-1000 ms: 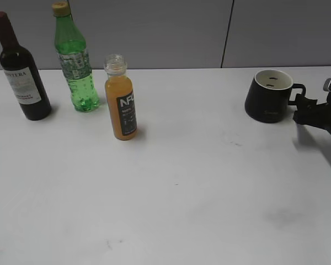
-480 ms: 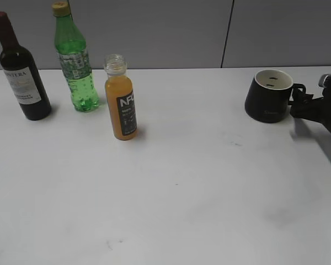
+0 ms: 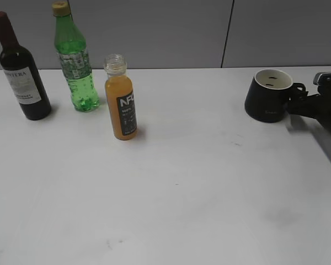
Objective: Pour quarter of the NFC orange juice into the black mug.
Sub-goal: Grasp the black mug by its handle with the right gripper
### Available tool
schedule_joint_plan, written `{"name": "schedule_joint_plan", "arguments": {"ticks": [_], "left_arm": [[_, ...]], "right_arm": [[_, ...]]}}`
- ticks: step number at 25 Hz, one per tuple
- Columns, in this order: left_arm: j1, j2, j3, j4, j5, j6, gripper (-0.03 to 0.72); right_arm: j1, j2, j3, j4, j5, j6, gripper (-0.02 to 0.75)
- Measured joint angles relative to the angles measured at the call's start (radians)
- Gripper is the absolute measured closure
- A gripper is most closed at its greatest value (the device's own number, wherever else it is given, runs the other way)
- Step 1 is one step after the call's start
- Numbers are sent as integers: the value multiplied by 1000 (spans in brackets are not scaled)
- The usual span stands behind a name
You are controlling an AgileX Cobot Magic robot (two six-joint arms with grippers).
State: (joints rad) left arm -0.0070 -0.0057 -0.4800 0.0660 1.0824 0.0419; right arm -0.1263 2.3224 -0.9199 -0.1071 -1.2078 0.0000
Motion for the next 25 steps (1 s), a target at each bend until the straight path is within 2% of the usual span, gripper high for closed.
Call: {"name": "schedule_joint_plan", "arguments": {"ticks": [7, 11, 13, 15, 17, 25], "left_arm": [[0, 0, 0, 0, 0, 0, 457], [0, 0, 0, 0, 0, 0, 457], [0, 0, 0, 0, 0, 0, 457], [0, 0, 0, 0, 0, 0, 457], [0, 0, 0, 1, 0, 0, 457], [0, 0, 0, 0, 0, 0, 457]], "right_arm": [[0, 31, -50, -8, -1, 0, 158], [0, 44, -68, -33, -1, 0, 256], [0, 49, -71, -42, -1, 0, 387], [0, 53, -71, -58, -1, 0, 605], [0, 53, -71, -67, -2, 0, 699], [0, 53, -74, -67, -2, 0, 708]]}}
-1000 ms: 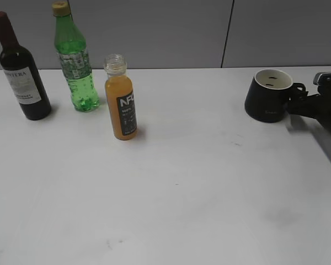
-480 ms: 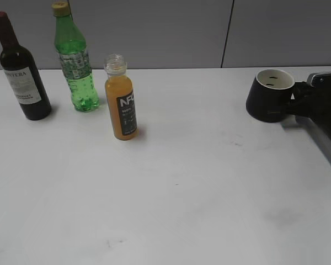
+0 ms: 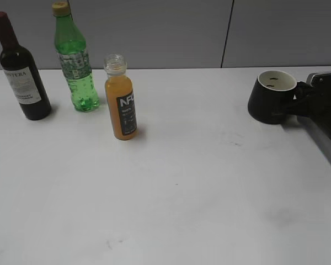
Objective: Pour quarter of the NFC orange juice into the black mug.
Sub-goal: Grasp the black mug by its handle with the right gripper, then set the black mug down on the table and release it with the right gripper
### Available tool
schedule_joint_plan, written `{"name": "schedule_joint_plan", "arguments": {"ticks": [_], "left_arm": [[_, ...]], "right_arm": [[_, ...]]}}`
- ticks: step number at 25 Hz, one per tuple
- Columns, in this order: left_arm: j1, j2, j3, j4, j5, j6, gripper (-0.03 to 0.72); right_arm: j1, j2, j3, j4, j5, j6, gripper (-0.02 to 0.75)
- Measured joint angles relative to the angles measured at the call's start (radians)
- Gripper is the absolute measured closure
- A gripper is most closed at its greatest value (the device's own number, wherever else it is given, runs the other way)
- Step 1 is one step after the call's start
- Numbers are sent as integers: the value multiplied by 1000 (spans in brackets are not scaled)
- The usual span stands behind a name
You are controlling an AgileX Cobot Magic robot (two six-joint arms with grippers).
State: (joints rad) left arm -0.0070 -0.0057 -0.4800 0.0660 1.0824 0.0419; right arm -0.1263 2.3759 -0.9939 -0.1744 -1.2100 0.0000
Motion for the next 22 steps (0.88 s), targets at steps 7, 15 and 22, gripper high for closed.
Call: {"name": "schedule_joint_plan", "arguments": {"ticks": [7, 15, 22], "left_arm": [[0, 0, 0, 0, 0, 0, 457], [0, 0, 0, 0, 0, 0, 457], [0, 0, 0, 1, 0, 0, 457]], "right_arm": [[10, -72, 67, -1, 40, -8, 708], [141, -313, 283, 61, 48, -11, 709], [403, -425, 437, 204, 46, -16, 710]]}}
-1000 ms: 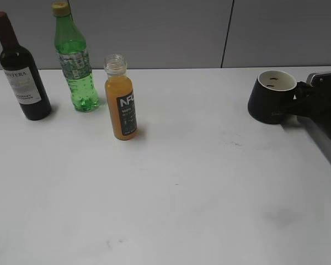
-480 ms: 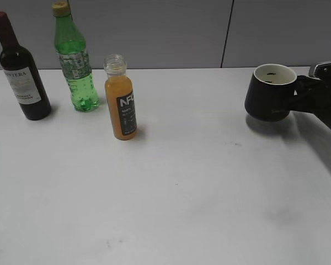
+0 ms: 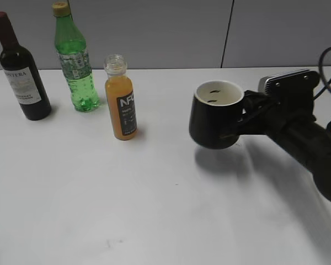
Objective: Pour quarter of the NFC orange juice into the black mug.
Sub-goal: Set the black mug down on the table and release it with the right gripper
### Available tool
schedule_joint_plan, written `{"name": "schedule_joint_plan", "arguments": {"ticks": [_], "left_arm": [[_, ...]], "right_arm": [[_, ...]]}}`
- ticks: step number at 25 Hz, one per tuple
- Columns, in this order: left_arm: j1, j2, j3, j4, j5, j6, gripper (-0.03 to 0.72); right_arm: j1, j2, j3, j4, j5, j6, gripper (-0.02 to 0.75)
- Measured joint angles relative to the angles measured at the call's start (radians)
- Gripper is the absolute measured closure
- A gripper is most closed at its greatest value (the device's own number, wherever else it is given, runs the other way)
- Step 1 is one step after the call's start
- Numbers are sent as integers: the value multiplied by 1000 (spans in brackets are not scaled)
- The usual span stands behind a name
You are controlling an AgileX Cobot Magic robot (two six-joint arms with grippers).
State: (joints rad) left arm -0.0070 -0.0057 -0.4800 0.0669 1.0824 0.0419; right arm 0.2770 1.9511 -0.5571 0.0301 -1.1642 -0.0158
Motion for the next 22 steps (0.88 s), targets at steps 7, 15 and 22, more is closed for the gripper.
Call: {"name": "schedule_joint_plan", "arguments": {"ticks": [7, 15, 22], "left_arm": [[0, 0, 0, -1, 0, 0, 457], [0, 0, 0, -1, 0, 0, 457], [0, 0, 0, -1, 0, 0, 457]], "right_arm": [[278, -1, 23, 119, 3, -43, 710], [391, 65, 19, 206, 4, -77, 710], [391, 152, -39, 212, 4, -81, 710]]}}
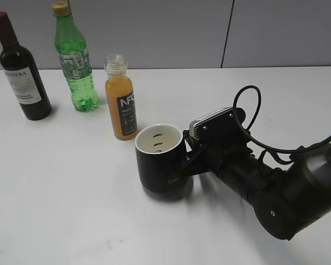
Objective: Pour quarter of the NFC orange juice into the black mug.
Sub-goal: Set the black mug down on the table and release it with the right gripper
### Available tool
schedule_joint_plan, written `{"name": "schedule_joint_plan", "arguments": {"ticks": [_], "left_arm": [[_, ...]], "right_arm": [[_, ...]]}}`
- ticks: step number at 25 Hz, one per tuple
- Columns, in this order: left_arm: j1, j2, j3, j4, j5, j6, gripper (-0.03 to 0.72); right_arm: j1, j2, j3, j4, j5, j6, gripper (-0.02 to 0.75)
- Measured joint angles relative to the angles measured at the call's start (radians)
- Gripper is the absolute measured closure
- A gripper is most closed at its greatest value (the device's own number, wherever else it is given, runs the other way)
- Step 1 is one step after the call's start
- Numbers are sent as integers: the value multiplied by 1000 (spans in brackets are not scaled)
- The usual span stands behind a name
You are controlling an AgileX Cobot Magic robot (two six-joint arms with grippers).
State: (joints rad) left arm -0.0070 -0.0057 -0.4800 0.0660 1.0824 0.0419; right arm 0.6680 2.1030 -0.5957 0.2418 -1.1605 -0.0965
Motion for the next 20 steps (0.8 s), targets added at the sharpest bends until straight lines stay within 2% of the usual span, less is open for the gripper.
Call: {"name": "schedule_joint_plan", "arguments": {"ticks": [11, 15, 20], "left_arm": [[0, 0, 0, 1, 0, 0, 457], [0, 0, 0, 1, 0, 0, 457], [0, 0, 0, 1, 0, 0, 457]], "right_arm": [[1, 27, 16, -5, -18, 32, 698], [1, 27, 46, -15, -34, 43, 645], [1, 27, 66, -33, -46, 45, 519]]}}
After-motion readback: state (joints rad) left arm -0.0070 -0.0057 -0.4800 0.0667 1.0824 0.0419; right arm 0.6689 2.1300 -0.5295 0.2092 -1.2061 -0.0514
